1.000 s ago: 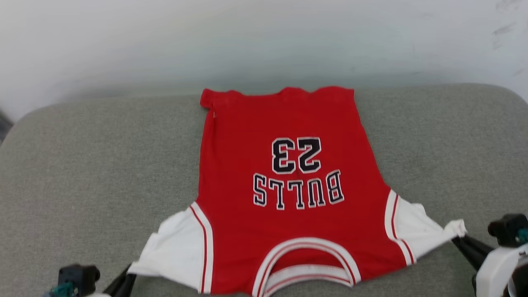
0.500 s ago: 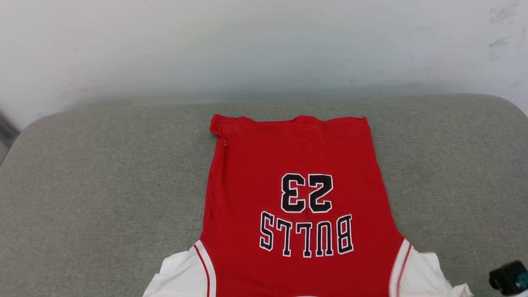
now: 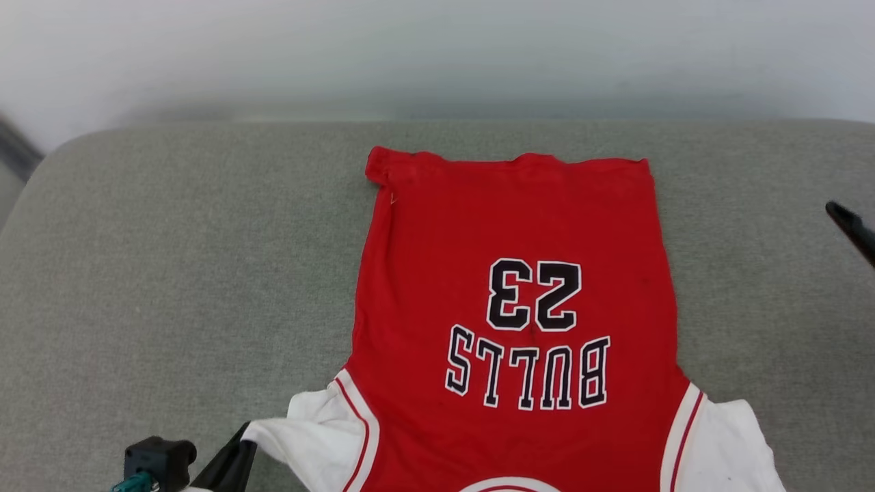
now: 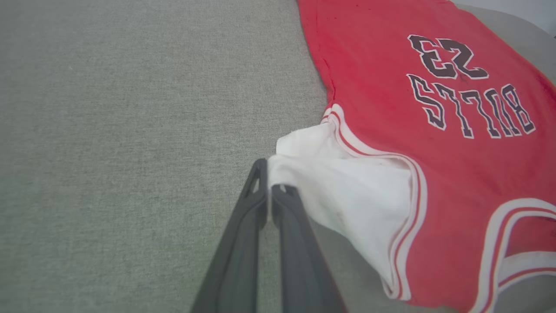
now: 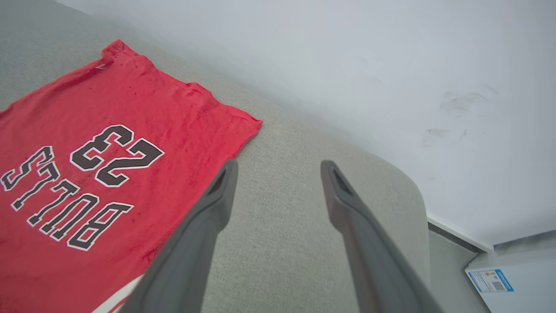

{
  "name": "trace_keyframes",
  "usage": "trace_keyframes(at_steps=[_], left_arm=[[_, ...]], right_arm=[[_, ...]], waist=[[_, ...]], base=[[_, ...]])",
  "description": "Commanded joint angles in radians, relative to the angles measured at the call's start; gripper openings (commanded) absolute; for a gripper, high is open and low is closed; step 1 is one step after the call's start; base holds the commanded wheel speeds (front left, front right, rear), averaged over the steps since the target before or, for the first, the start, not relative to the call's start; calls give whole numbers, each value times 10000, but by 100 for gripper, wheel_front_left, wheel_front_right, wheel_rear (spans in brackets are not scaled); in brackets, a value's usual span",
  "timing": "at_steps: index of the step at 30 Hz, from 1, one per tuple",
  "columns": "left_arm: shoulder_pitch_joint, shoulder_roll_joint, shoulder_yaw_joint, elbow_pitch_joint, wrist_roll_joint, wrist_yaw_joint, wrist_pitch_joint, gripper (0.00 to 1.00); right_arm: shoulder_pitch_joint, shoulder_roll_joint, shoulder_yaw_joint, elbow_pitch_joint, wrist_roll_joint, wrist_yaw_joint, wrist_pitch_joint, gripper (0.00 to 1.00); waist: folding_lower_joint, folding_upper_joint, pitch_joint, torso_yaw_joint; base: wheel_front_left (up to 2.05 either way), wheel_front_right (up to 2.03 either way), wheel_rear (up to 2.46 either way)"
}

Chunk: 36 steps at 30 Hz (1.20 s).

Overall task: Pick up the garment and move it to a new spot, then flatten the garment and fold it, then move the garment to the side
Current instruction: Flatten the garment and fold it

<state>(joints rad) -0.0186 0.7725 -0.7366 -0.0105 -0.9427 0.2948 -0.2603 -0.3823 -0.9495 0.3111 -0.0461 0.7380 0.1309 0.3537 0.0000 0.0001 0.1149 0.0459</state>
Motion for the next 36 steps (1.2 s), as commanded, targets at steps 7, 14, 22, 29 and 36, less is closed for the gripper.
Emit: trace_keyframes(at_steps=[7, 14, 22, 29, 36], left_arm=[[-955, -514, 251, -201, 705, -196, -68, 0], [-1659, -1048, 511, -417, 1367, -353, -63, 0], [-2211, -1567, 699, -595, 1992, -613, -63, 0], [-2477, -1895, 787, -586, 2333, -706, -50, 0], [-2434, -2054, 890, -423, 2457, -798, -42, 0]], right_arm=[[-3032, 473, 483, 785, 338, -3, 3396, 100], [-5920, 1270, 1314, 2504, -133, -5, 6889, 100], [-7351, 2030, 1413, 4108, -1170, -3, 7978, 100], [-6882, 2359, 1597, 4927, -1274, -3, 7513, 100], [-6356, 2063, 2047, 5094, -1005, 0, 7399, 0]], waist=[[0, -1, 1774, 1020], [0, -1, 3154, 1703], [0, -1, 4387, 2277], [0, -1, 4966, 2470], [0, -1, 4833, 2365]], base=[[0, 0, 0], [0, 0, 0], [0, 0, 0], [0, 0, 0], [0, 0, 0]])
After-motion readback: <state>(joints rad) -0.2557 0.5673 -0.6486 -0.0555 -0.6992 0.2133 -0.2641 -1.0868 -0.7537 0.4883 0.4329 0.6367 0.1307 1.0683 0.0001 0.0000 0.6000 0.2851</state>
